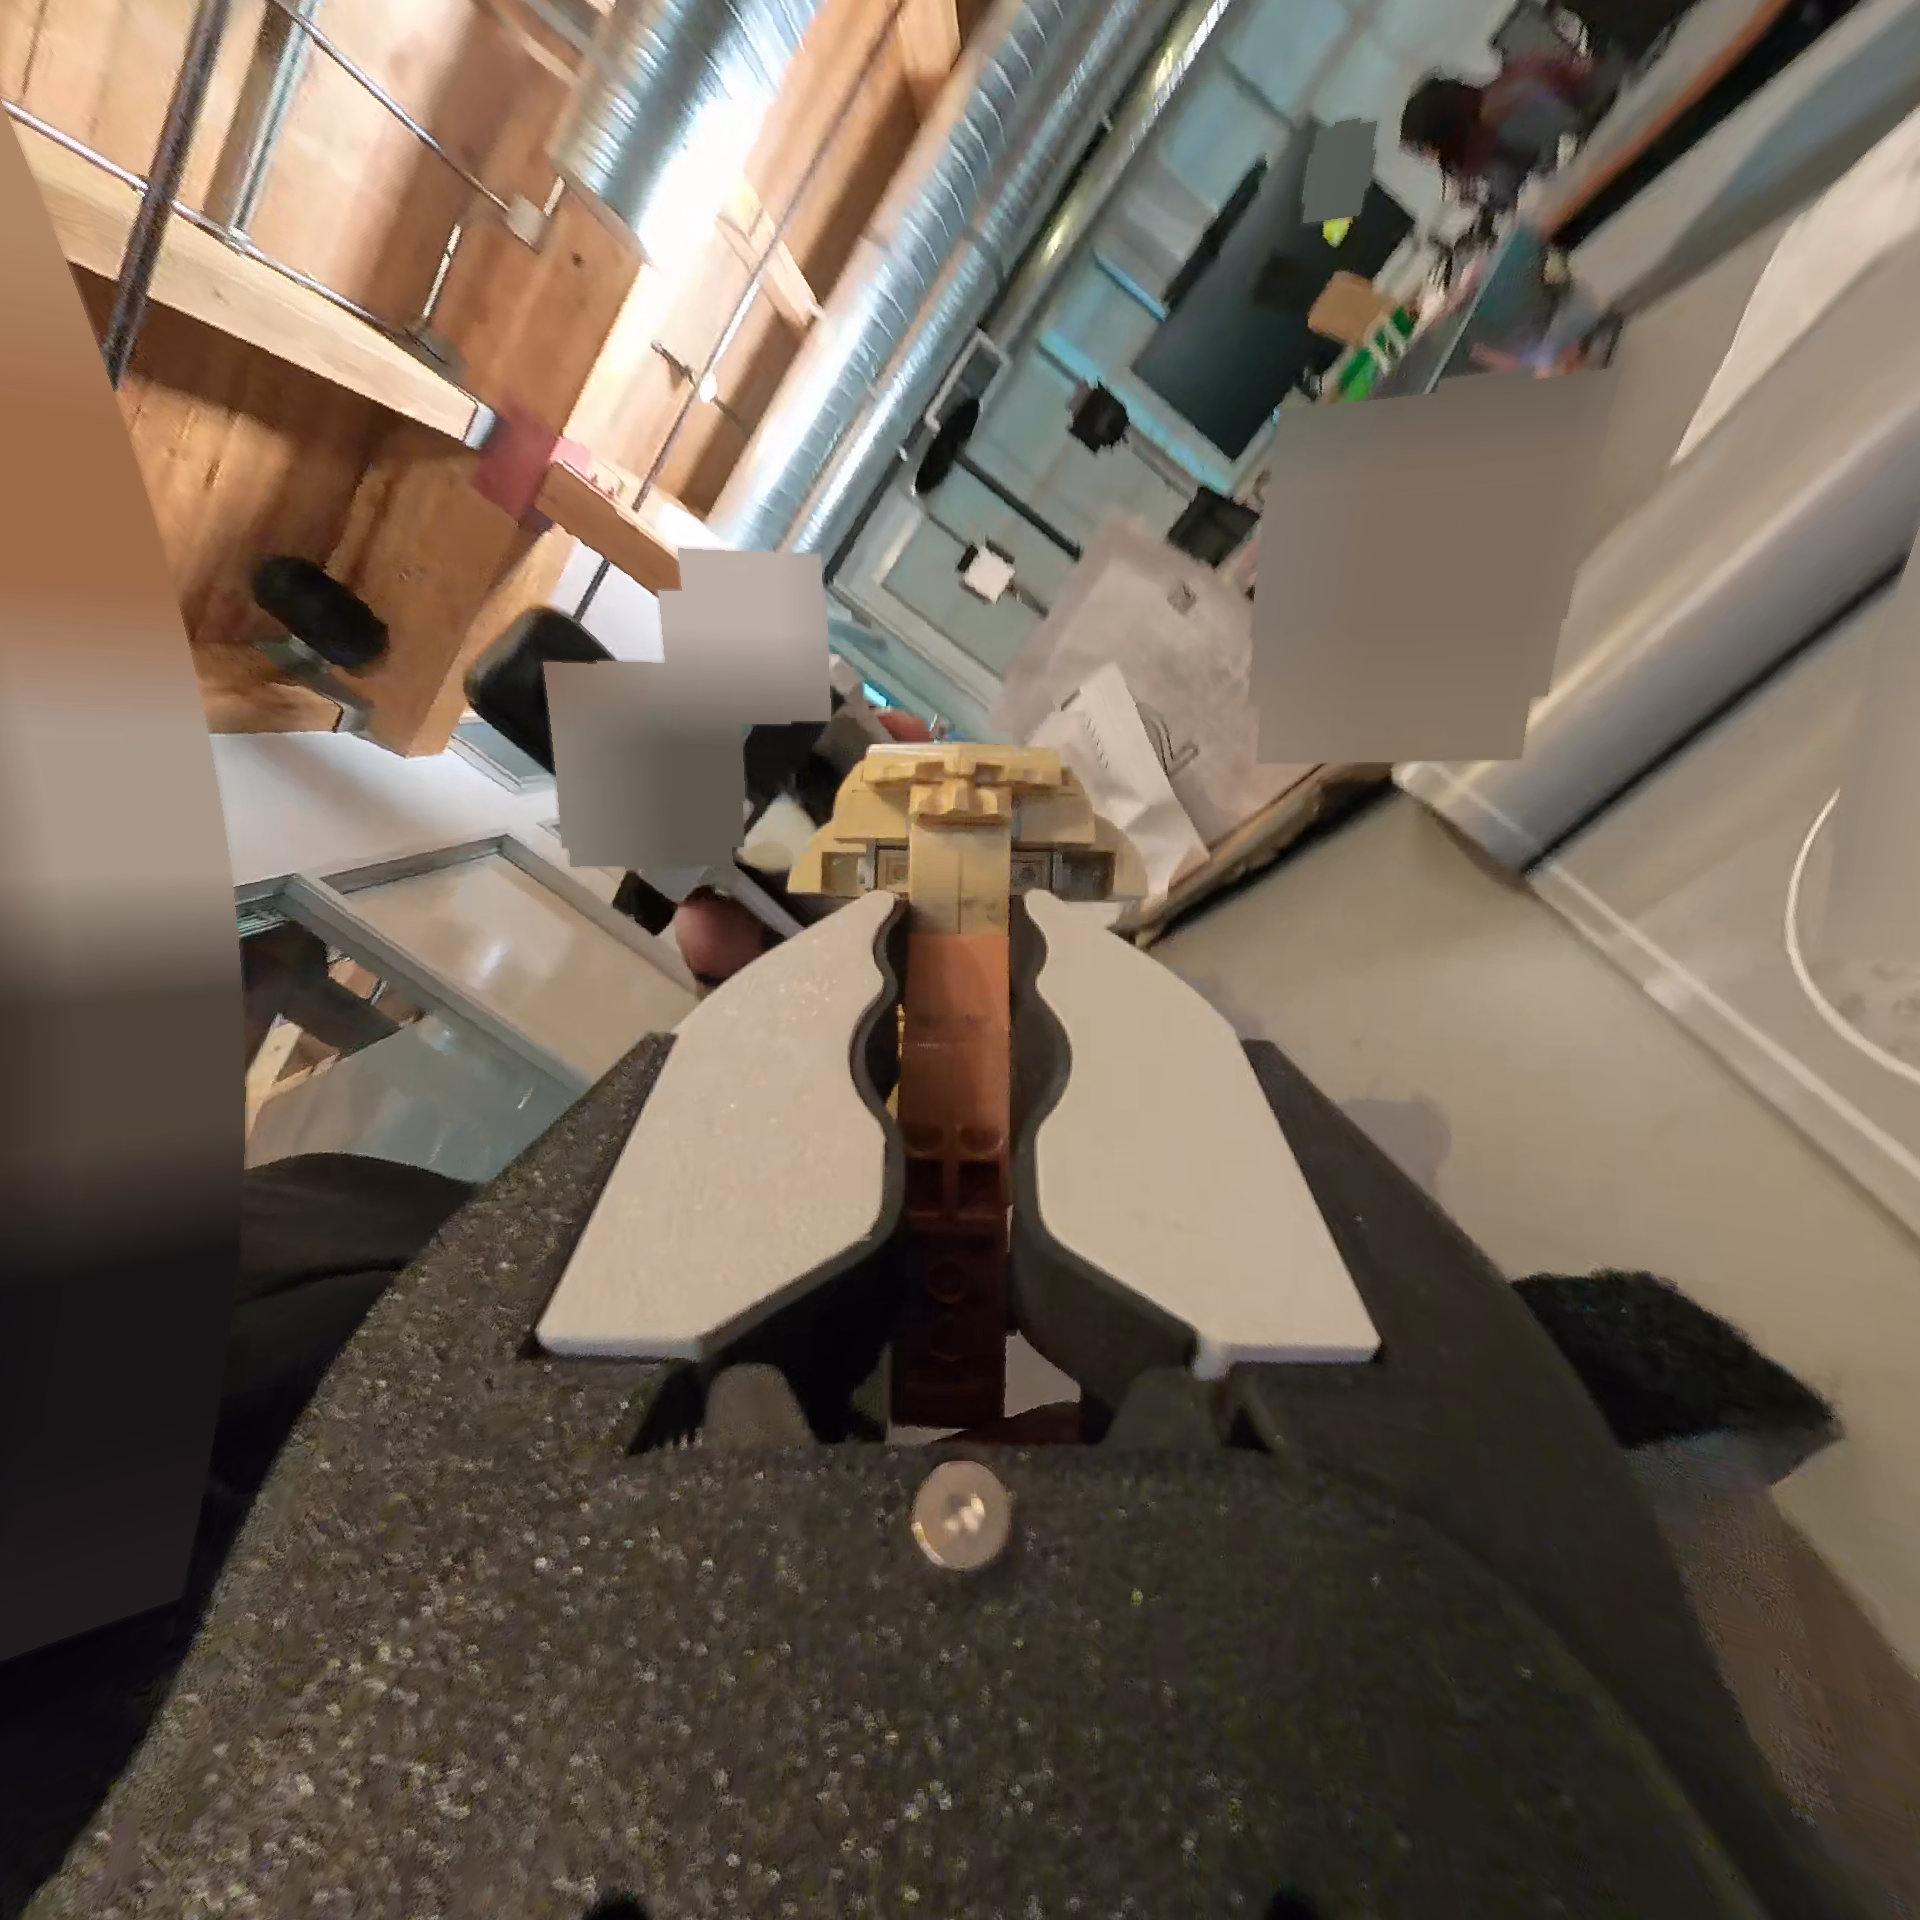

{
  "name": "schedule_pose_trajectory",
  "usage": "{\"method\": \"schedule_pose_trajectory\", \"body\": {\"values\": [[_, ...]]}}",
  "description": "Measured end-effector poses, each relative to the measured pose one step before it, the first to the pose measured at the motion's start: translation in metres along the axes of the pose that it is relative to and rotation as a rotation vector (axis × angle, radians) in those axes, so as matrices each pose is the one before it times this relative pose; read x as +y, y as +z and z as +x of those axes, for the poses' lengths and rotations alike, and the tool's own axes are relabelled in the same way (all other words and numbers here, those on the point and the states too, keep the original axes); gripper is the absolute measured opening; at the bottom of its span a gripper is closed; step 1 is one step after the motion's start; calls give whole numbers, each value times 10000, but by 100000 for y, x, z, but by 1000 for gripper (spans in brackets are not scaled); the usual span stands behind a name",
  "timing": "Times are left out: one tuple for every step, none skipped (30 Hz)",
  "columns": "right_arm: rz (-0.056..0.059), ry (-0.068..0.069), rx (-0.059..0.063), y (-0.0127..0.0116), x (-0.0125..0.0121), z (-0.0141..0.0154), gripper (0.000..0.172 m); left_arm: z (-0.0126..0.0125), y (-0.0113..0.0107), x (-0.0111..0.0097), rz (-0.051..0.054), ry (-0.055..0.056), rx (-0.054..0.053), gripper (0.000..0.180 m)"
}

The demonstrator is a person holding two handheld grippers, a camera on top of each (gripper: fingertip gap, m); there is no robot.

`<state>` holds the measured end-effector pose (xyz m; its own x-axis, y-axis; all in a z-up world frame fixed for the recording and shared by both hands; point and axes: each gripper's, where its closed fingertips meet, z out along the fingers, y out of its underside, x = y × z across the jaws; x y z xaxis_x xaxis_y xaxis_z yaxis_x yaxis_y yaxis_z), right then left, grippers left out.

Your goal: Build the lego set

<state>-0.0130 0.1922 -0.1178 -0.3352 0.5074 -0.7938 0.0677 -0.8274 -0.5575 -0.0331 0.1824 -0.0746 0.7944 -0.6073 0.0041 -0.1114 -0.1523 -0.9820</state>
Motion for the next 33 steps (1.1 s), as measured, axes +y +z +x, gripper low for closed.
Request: {"method": "schedule_pose_trajectory", "body": {"values": [[228,-262,27,-83,-276,-113,17,9,187,-245,311,-377,-377,27],[152,-242,74,-72,-179,-38,18,73,263,-56,211,-309,-357,27],[130,-251,145,-45,-140,22,17,162,301,90,119,-105,-330,27],[117,-265,142,-40,-108,2,18,286,308,165,58,90,-253,27],[66,-262,131,-24,-51,5,17,197,281,187,-16,197,-284,27],[20,-259,137,-7,-3,4,17,163,215,111,-29,282,-268,27],[15,-260,119,-15,-7,-19,18,66,146,61,-50,274,-277,26],[-23,-265,129,-10,28,16,18,-19,114,7,-73,246,-288,26],[-56,-279,148,-7,56,51,18,25,98,24,-104,252,-212,26],[-29,-286,110,-9,3,-6,18,64,92,83,-170,260,-135,26],[-19,-255,50,-28,-2,-53,18,-71,69,137,-200,238,-176,25],[-35,-185,21,-18,27,-55,18,-154,38,103,-147,200,-195,24],[-52,-108,10,1,50,-38,18,-99,7,80,-106,138,-126,22],[-20,-61,66,-19,17,57,18,-53,33,112,-122,49,-58,21],[1,-59,94,-16,-18,98,18,-6,60,120,-109,-6,-12,19],[1,-54,48,-28,-31,48,18,22,63,126,-116,-6,12,19],[-6,-26,10,-8,-10,3,18,8,58,138,-115,22,-12,19],[-16,0,37,-2,22,50,18,-14,35,91,-74,58,-32,19],[-7,-5,44,-3,1,54,18,-24,35,60,-48,62,-43,19],[-13,-19,25,6,14,21,18,-13,0,25,-38,29,-16,19],[-25,-30,21,22,28,-2,18,16,-3,11,-30,10,12,19],[-38,-59,63,18,47,39,18,-6,12,53,-48,7,12,18],[-49,-92,97,27,61,59,18,-9,35,56,-40,11,4,18],[-58,-105,102,21,70,60,18,28,33,59,-25,11,24,17],[-63,-113,83,18,72,27,18,111,50,18,-5,-9,64,15],[-55,-78,43,7,60,-3,18,129,41,-39,12,-14,79,14],[-9,-20,19,-13,7,10,18,89,38,-42,2,10,50,12],[12,23,16,-24,-34,25,18,9,48,-11,-30,34,-5,11],[-5,42,-8,-11,-4,25,18,-11,31,-13,-24,41,-15,11],[4,54,-37,-8,-33,3,18,-44,16,-39,1,29,-22,11],[25,48,-57,-31,-78,-35,18,-99,-14,-96,38,28,-42,13],[38,14,-18,-46,-110,2,18,-140,-102,-164,122,26,-44,15],[21,-13,97,-60,-114,189,18,-143,-234,-240,213,-89,4,17]]}}
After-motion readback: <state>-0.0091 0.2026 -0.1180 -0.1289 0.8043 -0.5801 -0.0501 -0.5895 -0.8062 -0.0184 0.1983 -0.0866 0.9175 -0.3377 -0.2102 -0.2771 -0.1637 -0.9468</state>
